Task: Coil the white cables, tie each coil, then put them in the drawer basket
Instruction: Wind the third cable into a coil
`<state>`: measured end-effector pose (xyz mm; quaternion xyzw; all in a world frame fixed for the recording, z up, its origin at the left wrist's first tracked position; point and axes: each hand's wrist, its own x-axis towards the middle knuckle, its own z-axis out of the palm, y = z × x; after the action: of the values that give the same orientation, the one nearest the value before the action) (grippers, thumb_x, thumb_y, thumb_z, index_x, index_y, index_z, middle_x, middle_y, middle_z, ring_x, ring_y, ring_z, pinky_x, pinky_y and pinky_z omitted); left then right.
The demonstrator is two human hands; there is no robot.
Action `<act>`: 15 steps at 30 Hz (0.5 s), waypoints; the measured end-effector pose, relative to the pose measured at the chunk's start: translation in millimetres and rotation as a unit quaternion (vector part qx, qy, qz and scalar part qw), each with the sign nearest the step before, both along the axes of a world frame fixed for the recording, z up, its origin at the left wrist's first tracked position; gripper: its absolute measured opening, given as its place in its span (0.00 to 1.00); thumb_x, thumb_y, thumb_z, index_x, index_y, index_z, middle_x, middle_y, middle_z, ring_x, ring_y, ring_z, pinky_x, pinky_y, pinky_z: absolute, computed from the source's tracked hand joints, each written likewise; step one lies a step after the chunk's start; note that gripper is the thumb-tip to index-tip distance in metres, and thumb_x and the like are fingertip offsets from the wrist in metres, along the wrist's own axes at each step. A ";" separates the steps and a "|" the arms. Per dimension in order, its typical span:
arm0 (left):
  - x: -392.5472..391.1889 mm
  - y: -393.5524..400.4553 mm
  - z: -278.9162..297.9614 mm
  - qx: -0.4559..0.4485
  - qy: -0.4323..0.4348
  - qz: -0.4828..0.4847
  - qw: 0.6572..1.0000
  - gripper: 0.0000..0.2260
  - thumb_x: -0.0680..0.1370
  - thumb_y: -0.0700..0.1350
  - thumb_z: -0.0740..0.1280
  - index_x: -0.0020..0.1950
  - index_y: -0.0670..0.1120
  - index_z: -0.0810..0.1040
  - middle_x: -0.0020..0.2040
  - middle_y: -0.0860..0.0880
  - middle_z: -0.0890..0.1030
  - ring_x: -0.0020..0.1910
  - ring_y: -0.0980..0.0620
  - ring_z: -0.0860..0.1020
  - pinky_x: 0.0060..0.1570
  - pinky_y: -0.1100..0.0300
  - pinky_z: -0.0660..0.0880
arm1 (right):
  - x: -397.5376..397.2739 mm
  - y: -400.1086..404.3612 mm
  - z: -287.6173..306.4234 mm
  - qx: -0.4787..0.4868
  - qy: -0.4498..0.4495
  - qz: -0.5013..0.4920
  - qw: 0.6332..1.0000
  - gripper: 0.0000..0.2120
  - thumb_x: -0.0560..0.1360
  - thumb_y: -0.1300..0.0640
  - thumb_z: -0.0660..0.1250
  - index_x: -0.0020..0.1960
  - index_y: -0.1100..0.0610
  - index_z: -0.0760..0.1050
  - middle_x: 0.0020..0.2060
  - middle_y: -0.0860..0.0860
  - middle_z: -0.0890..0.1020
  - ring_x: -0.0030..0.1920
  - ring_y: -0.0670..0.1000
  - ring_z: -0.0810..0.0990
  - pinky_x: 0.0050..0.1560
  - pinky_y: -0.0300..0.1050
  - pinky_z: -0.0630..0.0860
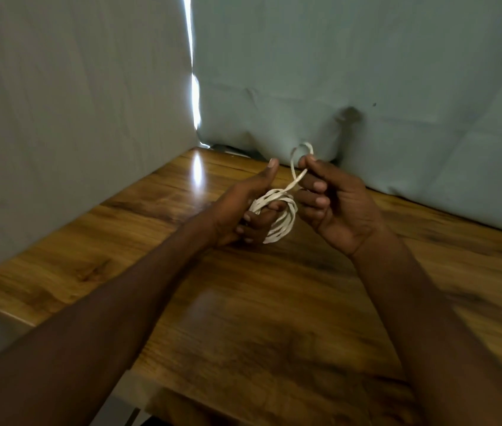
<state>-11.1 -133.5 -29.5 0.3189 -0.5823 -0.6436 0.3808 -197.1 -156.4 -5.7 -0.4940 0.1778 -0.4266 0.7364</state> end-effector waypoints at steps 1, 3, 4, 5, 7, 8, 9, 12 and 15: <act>-0.4 1.1 0.9 0.005 0.011 -0.018 1.000 0.26 0.82 0.66 0.53 0.39 0.45 0.67 0.21 0.51 0.57 0.18 0.52 0.49 0.24 0.58 0.47 | -0.3 -3.4 -0.8 0.008 0.013 -0.039 0.999 0.08 0.84 0.54 0.63 0.50 0.56 0.77 0.30 0.46 0.66 0.24 0.42 0.63 0.23 0.35 0.58; -1.8 2.7 0.4 -0.002 0.028 -0.033 0.999 0.21 0.85 0.58 0.55 0.38 0.46 0.68 0.21 0.52 0.59 0.19 0.52 0.49 0.24 0.58 0.47 | -2.5 -7.1 -3.8 -0.002 0.088 -0.132 0.987 0.06 0.82 0.53 0.67 0.48 0.55 0.78 0.30 0.46 0.67 0.25 0.42 0.63 0.23 0.35 0.57; -2.3 3.3 0.3 -0.004 0.038 -0.037 0.999 0.19 0.86 0.54 0.55 0.38 0.47 0.68 0.21 0.53 0.59 0.18 0.52 0.50 0.23 0.59 0.48 | -2.2 -6.9 -5.8 -0.006 0.121 -0.170 0.978 0.06 0.80 0.52 0.70 0.47 0.54 0.79 0.31 0.47 0.69 0.26 0.42 0.65 0.24 0.36 0.59; -2.8 3.6 0.1 -0.001 0.051 -0.043 0.998 0.18 0.86 0.52 0.54 0.38 0.47 0.67 0.21 0.53 0.58 0.18 0.53 0.50 0.22 0.61 0.50 | -0.5 -5.8 -7.1 -0.001 0.139 -0.193 0.971 0.07 0.79 0.51 0.72 0.47 0.54 0.81 0.32 0.47 0.73 0.28 0.44 0.70 0.27 0.37 0.65; -4.4 3.2 2.4 0.012 0.088 -0.059 0.994 0.18 0.86 0.52 0.53 0.39 0.47 0.66 0.21 0.53 0.58 0.17 0.54 0.52 0.21 0.63 0.52 | 6.5 -3.5 -9.8 0.024 0.139 -0.194 0.971 0.13 0.78 0.47 0.73 0.53 0.57 0.83 0.41 0.52 0.83 0.39 0.50 0.82 0.43 0.47 0.80; -5.1 2.9 3.5 0.017 0.104 -0.063 0.992 0.17 0.86 0.52 0.52 0.40 0.47 0.65 0.20 0.53 0.57 0.16 0.54 0.52 0.21 0.63 0.53 | 10.5 -3.1 -11.1 0.040 0.133 -0.179 0.974 0.18 0.78 0.46 0.72 0.58 0.60 0.83 0.48 0.55 0.86 0.47 0.55 0.85 0.53 0.52 0.82; -5.3 3.4 4.5 0.022 0.117 -0.066 0.991 0.17 0.86 0.52 0.51 0.40 0.47 0.64 0.20 0.53 0.56 0.15 0.54 0.53 0.21 0.63 0.53 | 14.8 -2.2 -12.5 0.055 0.124 -0.161 0.978 0.22 0.79 0.46 0.70 0.63 0.62 0.82 0.54 0.58 0.86 0.53 0.59 0.85 0.60 0.56 0.80; -5.5 4.4 4.3 0.033 0.143 -0.068 0.987 0.17 0.85 0.53 0.52 0.40 0.47 0.63 0.21 0.52 0.54 0.14 0.56 0.55 0.21 0.62 0.53 | 22.0 -1.2 -13.2 0.059 0.074 -0.163 0.982 0.19 0.80 0.49 0.70 0.65 0.61 0.80 0.52 0.59 0.86 0.54 0.62 0.82 0.61 0.58 0.79; -2.5 2.9 3.6 0.028 0.146 -0.066 0.987 0.17 0.85 0.54 0.56 0.40 0.46 0.66 0.20 0.54 0.58 0.14 0.57 0.56 0.21 0.63 0.54 | 16.8 -0.9 -11.4 -0.041 0.113 -0.217 0.969 0.11 0.82 0.51 0.68 0.61 0.55 0.81 0.48 0.53 0.87 0.47 0.54 0.84 0.46 0.49 0.81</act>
<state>-13.6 -130.6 -25.9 0.1928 -0.5216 -0.7234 0.4093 -180.3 -157.4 -17.1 -0.5184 0.3457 -0.5245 0.5802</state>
